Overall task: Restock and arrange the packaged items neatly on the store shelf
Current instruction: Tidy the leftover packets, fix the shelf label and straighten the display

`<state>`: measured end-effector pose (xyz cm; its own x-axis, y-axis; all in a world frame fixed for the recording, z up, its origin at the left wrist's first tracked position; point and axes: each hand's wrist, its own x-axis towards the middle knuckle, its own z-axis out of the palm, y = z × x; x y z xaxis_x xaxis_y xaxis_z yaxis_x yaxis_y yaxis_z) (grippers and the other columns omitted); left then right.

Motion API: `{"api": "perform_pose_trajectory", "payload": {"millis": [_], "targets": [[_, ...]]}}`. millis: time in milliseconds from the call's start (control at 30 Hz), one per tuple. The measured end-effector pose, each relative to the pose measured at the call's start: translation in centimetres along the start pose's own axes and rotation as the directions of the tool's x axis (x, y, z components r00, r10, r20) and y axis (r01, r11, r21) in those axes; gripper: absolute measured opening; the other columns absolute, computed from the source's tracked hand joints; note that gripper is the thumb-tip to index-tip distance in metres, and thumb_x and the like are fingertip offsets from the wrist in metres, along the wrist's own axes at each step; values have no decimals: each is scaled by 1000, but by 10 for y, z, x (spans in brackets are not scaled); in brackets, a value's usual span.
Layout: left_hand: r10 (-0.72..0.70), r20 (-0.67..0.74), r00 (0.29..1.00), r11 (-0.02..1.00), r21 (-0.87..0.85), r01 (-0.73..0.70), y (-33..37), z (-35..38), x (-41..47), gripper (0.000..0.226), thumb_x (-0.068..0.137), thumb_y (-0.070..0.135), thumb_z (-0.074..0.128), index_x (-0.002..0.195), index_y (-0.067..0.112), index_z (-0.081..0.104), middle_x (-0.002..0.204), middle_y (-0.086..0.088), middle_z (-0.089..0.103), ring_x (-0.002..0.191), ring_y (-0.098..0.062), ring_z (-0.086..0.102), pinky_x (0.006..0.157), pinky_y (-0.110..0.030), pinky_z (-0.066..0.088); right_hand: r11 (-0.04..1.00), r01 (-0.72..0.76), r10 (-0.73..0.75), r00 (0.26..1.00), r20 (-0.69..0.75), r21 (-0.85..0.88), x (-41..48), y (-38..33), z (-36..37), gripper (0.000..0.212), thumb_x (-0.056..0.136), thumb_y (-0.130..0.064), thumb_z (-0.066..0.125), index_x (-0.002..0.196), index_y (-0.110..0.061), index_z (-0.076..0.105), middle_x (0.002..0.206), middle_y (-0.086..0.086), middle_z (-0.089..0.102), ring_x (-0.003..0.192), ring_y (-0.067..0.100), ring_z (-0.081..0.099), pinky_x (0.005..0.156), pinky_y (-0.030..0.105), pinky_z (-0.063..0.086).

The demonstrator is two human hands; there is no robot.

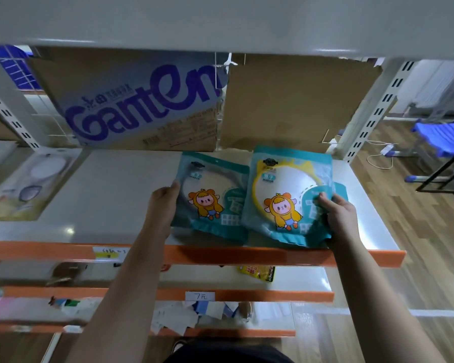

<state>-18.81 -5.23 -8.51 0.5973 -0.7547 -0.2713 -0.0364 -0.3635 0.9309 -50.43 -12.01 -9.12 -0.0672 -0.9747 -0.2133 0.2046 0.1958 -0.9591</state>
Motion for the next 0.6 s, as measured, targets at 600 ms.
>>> {"api": "perform_pose_trajectory", "payload": {"millis": [600], "targets": [[154,-280,948,959,-187,-211,-51,-147,-33,17,97,13,54,112,20,56,83,5,67,67,-9,67,56,-27,54,989,86,-49,956,289,-117,-37,27,148,13,97,-15,55,101,-12,67,77,-3,72,65,12,69,55,25,54]]}}
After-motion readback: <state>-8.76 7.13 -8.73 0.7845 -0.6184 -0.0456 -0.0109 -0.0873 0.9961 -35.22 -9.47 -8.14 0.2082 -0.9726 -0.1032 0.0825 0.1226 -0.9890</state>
